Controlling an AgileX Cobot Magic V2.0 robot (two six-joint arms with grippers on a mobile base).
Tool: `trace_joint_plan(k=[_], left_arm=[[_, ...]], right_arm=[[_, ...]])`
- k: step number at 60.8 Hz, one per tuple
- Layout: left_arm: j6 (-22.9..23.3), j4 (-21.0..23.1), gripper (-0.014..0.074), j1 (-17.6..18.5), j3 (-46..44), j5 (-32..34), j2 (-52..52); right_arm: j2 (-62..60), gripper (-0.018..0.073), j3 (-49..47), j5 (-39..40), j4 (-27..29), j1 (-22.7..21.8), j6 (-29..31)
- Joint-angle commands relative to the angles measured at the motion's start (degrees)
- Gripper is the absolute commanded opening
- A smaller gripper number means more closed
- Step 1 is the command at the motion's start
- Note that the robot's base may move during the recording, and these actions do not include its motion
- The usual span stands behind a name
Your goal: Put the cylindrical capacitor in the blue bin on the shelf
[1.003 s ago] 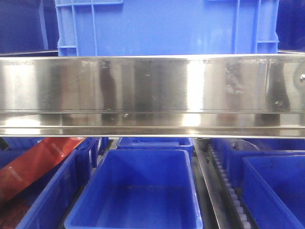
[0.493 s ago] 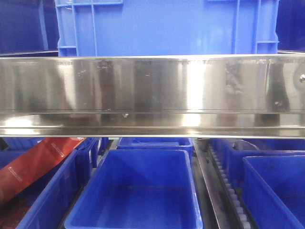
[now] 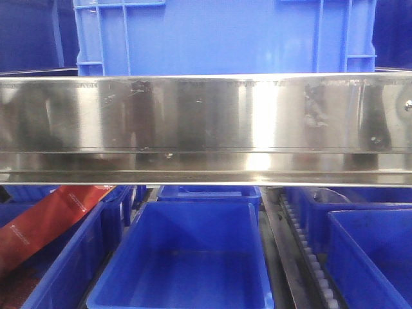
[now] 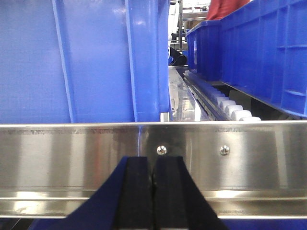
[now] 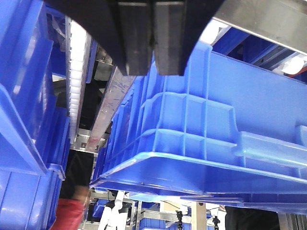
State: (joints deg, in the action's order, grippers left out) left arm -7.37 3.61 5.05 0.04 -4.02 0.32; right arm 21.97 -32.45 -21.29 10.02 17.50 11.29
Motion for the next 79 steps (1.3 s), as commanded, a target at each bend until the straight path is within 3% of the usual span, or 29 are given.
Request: trace_joint_plan(k=[1, 33, 41, 53, 66, 79], left_arm=[[0.5, 0.3, -0.0111, 0.0, 0.0, 1.2, -0.3], [0.5, 0.3, -0.0111, 0.0, 0.0, 1.2, -0.3], [0.5, 0.3, -0.0111, 0.0, 0.0, 1.2, -0.3], [0.5, 0.3, -0.0111, 0.0, 0.0, 1.2, -0.3], [0.5, 0.3, -0.0111, 0.0, 0.0, 1.2, -0.3], [0.5, 0.3, -0.0111, 0.0, 0.0, 1.2, -0.3]], right_arm=[[-0.3, -0.0162, 0.1, 1.3, -0.3, -0.3, 0.2], [-0.3, -0.0162, 0.1, 1.3, -0.3, -0.3, 0.2], [-0.4, -0.0162, 0.8, 1.3, -3.2, -0.5, 0.2], [-3.2, -0.0162, 7.9, 10.3, -3.3, -8.3, 0.1], [-11.8, -0.0162, 18.2, 11.9, -3.2, -18.4, -2.3], [-21.4, -0.0162, 26.8, 11.9, -3.2, -19.9, -2.3]])
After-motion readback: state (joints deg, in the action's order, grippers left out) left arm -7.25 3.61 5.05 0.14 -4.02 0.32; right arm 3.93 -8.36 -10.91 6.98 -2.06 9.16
